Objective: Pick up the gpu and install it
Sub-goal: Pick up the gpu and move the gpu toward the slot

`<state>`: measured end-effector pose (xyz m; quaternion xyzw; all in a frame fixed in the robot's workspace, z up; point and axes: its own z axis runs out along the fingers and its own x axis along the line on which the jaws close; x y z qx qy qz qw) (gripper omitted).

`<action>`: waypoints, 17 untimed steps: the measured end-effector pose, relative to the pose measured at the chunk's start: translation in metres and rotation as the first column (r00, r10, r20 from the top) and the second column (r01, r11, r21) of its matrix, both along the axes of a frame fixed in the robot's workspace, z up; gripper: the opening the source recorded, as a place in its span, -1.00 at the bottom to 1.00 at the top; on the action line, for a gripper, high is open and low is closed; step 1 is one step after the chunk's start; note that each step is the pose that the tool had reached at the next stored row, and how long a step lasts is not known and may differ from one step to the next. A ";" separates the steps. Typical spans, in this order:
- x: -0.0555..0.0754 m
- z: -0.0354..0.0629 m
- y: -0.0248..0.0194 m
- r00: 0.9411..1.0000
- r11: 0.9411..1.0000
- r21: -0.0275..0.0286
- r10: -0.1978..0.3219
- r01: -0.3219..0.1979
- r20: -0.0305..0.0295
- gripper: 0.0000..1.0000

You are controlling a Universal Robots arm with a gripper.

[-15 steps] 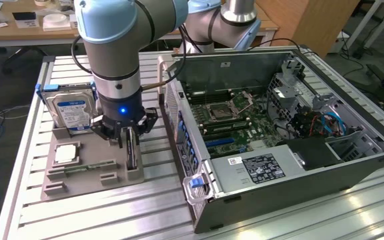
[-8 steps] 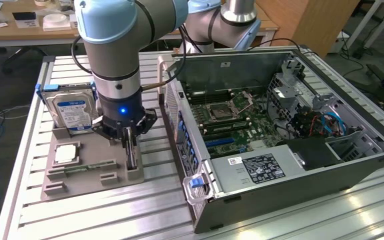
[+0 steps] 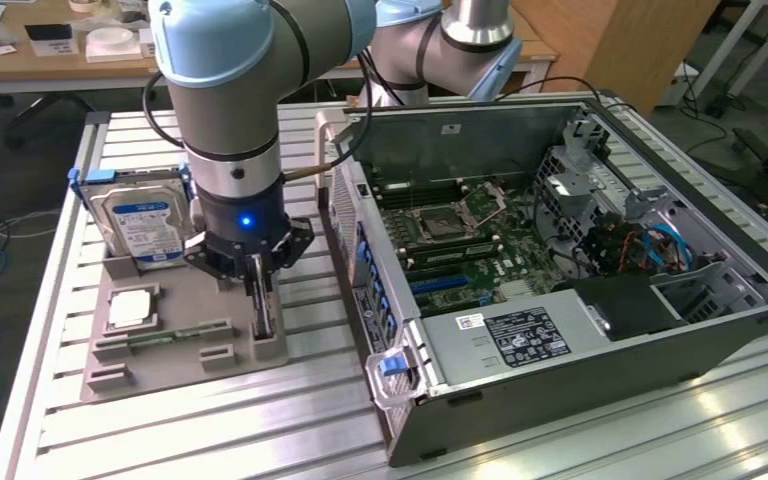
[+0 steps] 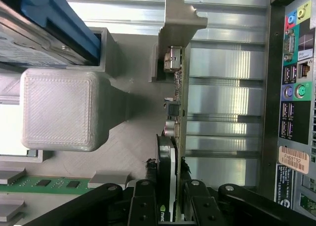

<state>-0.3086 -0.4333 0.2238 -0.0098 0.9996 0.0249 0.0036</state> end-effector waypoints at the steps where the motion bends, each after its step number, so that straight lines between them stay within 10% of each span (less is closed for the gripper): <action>1: 0.000 0.0000 0.0000 1.000 1.000 0.000 0.000 0.000 0.000 -0.46; 17: 0.000 -0.0002 0.0000 1.000 1.000 0.000 0.000 0.000 0.000 -0.46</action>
